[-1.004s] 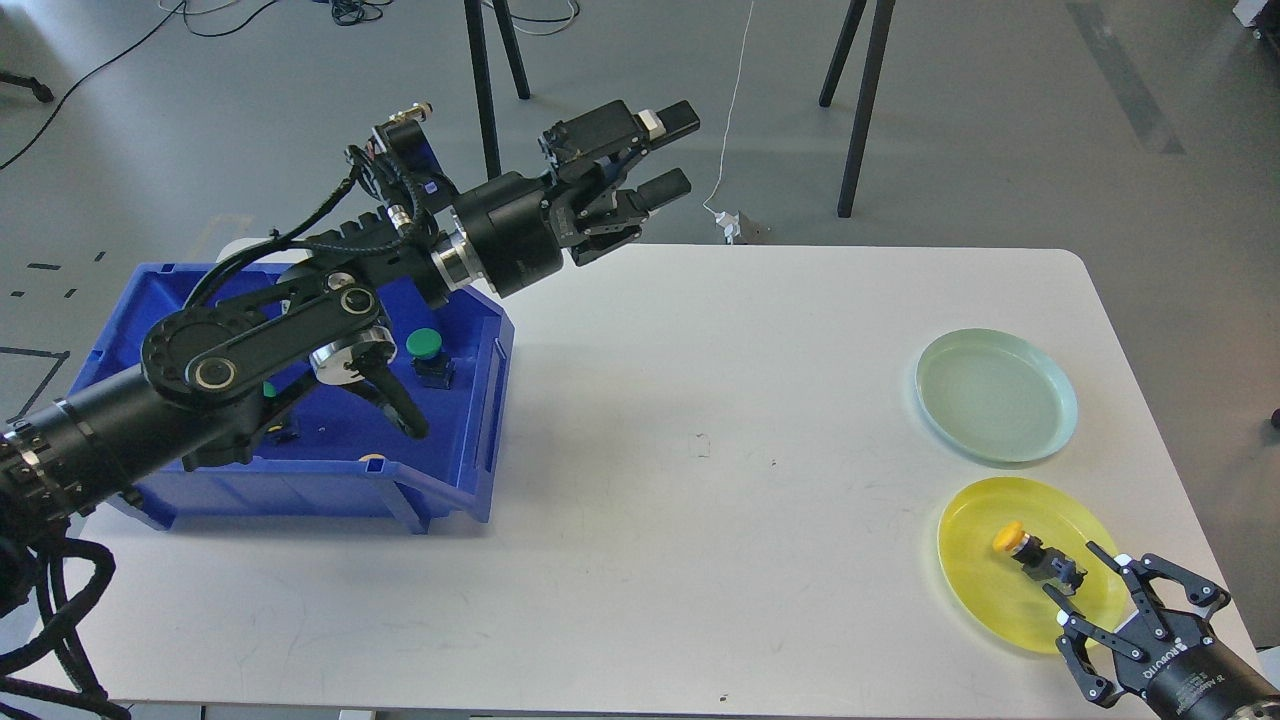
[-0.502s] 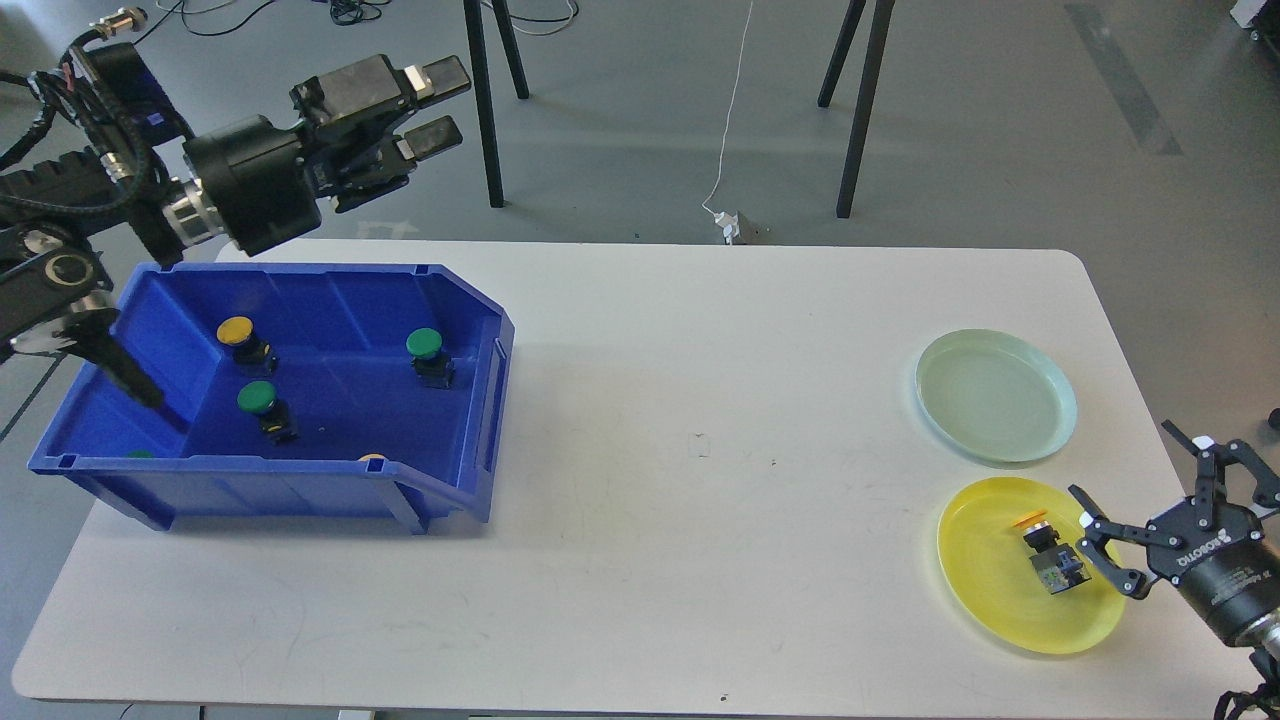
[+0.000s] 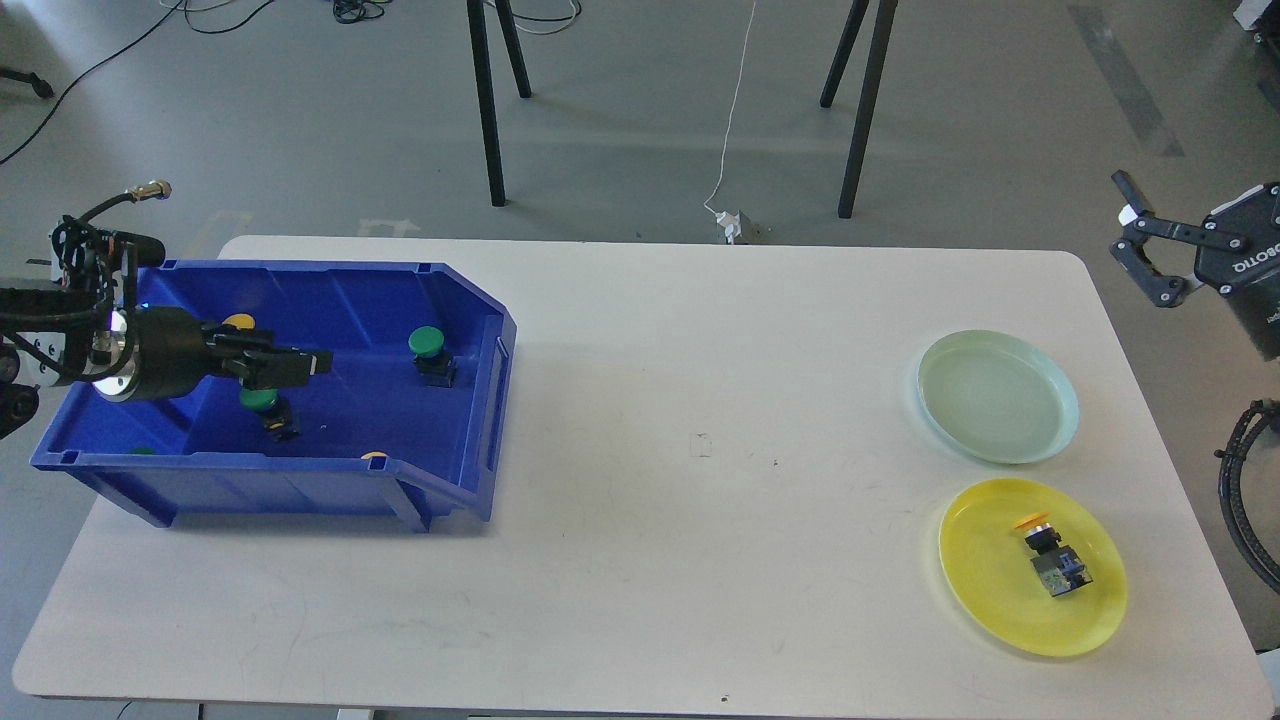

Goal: Pass button and place on color plate
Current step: 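Reach the left gripper into the bin and grasp a green button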

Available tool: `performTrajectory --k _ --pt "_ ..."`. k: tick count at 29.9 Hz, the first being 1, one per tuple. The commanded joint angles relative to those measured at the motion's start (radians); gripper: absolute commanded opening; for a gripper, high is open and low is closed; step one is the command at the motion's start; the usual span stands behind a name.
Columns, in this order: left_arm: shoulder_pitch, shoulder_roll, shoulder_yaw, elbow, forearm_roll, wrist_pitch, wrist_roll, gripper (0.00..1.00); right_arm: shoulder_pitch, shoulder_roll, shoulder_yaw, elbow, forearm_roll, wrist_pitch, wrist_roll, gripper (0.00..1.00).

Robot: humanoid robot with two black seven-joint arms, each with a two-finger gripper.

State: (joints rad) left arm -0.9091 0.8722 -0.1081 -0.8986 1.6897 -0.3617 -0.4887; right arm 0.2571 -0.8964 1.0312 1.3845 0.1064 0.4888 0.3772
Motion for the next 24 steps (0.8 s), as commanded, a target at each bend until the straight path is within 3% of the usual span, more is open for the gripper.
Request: performTrajectory --k 1,7,24 --pt "-0.004 -0.045 0.070 0.096 0.024 -0.019 0.000 0.85 -0.001 0.011 -0.003 0.007 0.004 0.000 -0.001 0.99" --pt "-0.002 -0.101 0.090 0.217 0.025 -0.014 0.000 0.85 -0.044 0.014 0.006 0.024 0.004 0.000 0.000 0.99" --pt "-0.002 -0.168 0.091 0.287 0.024 -0.011 0.000 0.85 -0.105 0.011 0.010 0.053 0.004 0.000 0.005 0.99"
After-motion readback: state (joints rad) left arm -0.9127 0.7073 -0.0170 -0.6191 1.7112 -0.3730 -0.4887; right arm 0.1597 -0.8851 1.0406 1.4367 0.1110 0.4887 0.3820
